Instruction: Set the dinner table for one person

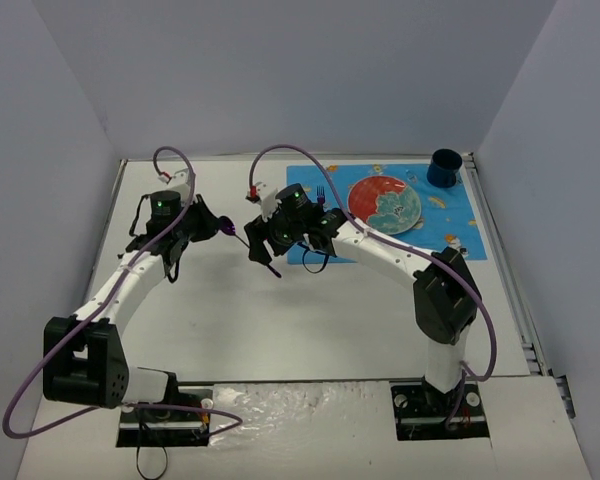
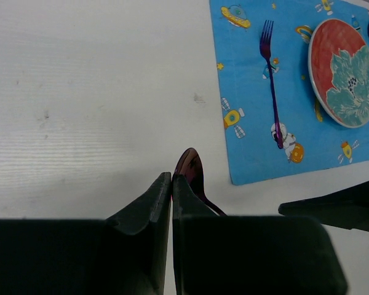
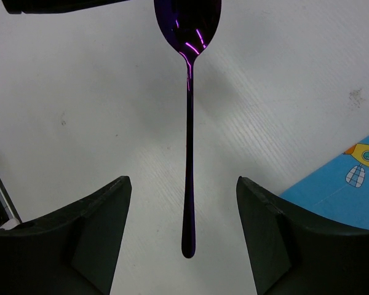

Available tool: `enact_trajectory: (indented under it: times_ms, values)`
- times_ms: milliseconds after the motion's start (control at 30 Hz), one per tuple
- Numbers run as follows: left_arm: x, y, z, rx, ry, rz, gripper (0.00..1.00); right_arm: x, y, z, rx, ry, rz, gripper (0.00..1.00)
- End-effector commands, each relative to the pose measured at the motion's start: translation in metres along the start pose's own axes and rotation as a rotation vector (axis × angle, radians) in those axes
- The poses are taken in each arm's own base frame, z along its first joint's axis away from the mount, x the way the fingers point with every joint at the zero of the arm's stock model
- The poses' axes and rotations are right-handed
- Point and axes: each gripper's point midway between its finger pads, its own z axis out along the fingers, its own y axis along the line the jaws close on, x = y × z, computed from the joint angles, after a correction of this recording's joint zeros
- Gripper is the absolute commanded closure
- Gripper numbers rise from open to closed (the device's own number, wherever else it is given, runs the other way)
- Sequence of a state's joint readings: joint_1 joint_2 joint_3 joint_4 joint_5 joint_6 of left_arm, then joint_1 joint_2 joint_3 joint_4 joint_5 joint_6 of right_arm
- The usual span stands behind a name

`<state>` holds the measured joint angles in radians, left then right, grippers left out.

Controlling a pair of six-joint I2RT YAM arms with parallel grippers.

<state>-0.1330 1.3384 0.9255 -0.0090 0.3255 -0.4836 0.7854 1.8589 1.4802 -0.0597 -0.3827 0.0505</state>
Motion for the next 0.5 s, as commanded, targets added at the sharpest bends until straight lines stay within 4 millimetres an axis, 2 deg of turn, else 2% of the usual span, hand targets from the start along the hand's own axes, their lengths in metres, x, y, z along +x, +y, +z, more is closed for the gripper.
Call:
enact_trajectory:
  times_ms: [0,267,467]
  values:
    - [-0.045,-0.046,-0.013,0.124,-0.132,0.076,1.00,-0.035,0.011,-0.008,-0.014,-0.081,-0.038,0.37]
    - [-0.038,-0.068,-0.010,0.178,-0.120,0.102,1.00,-0.033,0.002,0.001,0.039,-0.071,-0.037,0.52]
    - [-0.037,-0.076,-0.012,0.206,-0.123,0.104,1.00,-0.029,-0.003,0.008,0.059,-0.058,-0.034,0.63]
